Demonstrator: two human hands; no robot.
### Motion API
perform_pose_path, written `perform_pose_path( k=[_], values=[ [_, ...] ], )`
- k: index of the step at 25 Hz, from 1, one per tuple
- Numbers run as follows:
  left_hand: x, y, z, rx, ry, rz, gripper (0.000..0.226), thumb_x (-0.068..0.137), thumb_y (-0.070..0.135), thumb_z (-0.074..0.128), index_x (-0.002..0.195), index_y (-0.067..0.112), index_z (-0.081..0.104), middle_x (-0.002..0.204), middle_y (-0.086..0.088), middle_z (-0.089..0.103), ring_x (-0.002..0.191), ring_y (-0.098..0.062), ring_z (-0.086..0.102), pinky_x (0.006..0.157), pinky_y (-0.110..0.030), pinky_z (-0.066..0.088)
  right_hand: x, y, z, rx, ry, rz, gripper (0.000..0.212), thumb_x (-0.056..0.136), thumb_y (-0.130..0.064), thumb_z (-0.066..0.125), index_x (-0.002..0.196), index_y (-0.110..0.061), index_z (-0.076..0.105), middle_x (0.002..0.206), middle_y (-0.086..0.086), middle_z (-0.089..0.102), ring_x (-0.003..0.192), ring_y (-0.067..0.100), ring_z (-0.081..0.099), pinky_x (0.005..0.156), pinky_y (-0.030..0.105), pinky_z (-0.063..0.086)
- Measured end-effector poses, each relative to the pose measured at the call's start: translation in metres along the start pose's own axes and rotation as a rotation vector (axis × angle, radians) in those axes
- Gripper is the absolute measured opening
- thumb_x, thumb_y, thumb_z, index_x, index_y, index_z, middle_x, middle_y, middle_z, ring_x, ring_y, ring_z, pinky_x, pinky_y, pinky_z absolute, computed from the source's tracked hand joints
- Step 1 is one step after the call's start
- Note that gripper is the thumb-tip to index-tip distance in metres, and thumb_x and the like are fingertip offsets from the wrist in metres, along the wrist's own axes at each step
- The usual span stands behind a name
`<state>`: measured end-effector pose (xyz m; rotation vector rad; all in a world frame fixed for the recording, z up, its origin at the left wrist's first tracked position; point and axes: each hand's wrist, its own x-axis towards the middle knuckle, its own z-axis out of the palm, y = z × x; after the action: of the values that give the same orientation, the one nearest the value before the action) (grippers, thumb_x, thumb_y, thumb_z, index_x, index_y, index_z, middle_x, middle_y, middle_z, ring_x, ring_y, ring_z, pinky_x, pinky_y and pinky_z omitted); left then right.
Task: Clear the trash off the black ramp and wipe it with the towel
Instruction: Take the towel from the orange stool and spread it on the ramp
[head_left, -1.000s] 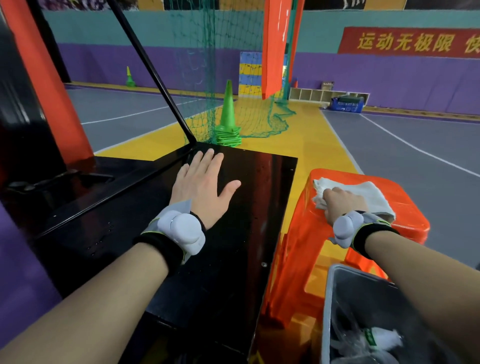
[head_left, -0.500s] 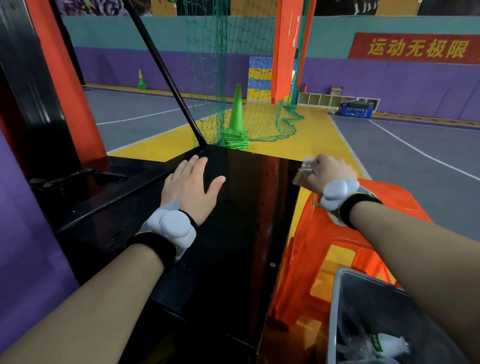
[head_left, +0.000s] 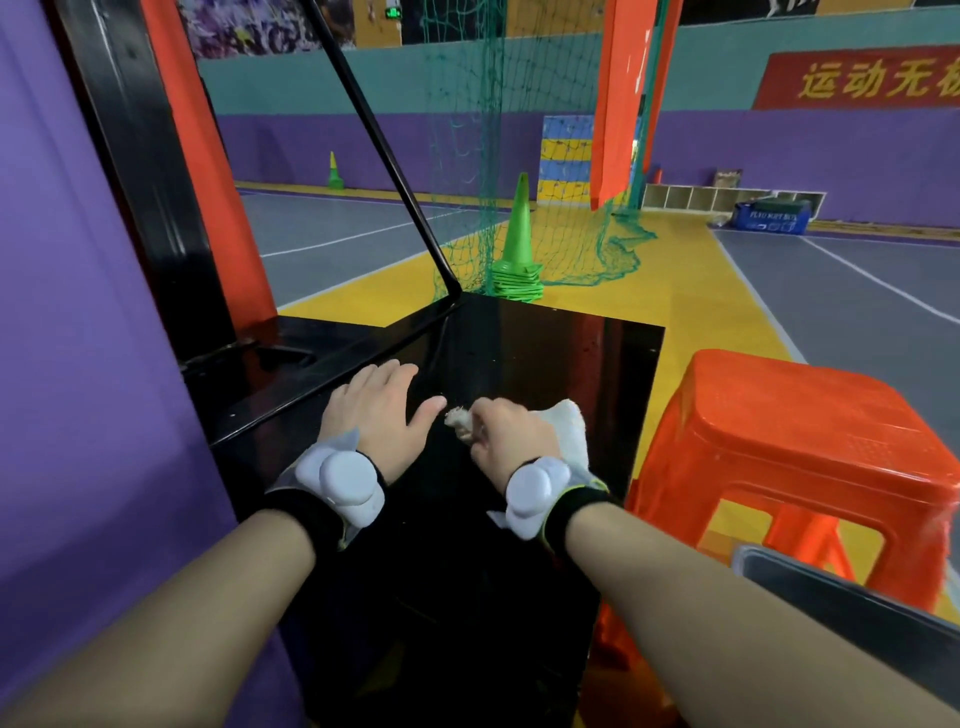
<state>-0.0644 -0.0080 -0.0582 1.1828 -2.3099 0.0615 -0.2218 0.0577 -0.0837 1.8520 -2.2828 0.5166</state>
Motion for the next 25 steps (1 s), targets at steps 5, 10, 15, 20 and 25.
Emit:
perform_pose_path(
  k=[5,10,15,20,25],
  values=[
    [-0.024,-0.016,0.002,0.063,-0.076,-0.006,0.048,0.093,0.050,0.043,0.129,0.018,0.047,0.132,-0.001,0.053,0.123,-0.023,0.044,0.096,-0.039,0.036,-0.012,-0.035,0.016,0.058,-0.109,-0.014,0.014,0.086,-0.022,0.048,0.094,-0.016,0.058,0.091,0.002,0.063,0.077,0.026,0.058,0.063,0.037,0.035],
    [-0.037,-0.024,-0.003,0.024,-0.085,-0.061,0.041,0.095,0.042,0.044,0.128,0.018,0.049,0.128,-0.001,0.056,0.119,-0.024,0.047,0.093,-0.038,0.037,-0.011,-0.029,0.013,0.224,-0.207,0.106,0.022,0.091,-0.039,0.053,0.085,-0.021,0.063,0.080,-0.002,0.065,0.073,0.019,0.061,0.062,0.030,0.043],
    [-0.025,-0.016,0.004,-0.050,-0.138,-0.173,0.032,0.096,0.033,0.046,0.124,0.019,0.053,0.119,-0.004,0.062,0.111,-0.026,0.054,0.089,-0.037,0.040,0.005,-0.014,0.014,0.427,-0.155,0.195,0.024,0.081,-0.042,0.068,0.087,-0.019,0.064,0.085,0.002,0.061,0.078,0.021,0.056,0.070,0.029,0.042],
    [-0.019,-0.019,0.014,-0.128,-0.135,-0.224,0.024,0.093,0.027,0.049,0.114,0.023,0.060,0.112,-0.001,0.066,0.102,-0.027,0.059,0.079,-0.033,0.044,0.008,0.004,0.014,0.461,-0.216,0.216,0.048,0.078,-0.039,0.074,0.048,-0.018,0.042,0.052,-0.005,0.045,0.054,0.015,0.043,0.056,0.026,0.034],
    [-0.011,-0.023,0.014,-0.190,-0.162,-0.183,0.022,0.093,0.026,0.050,0.112,0.025,0.062,0.109,0.000,0.067,0.097,-0.025,0.060,0.079,-0.033,0.047,0.006,0.016,0.006,0.579,-0.109,0.324,0.039,0.080,-0.032,0.074,0.052,-0.017,0.050,0.048,-0.007,0.051,0.041,0.006,0.053,0.047,0.017,0.043]
  ],
)
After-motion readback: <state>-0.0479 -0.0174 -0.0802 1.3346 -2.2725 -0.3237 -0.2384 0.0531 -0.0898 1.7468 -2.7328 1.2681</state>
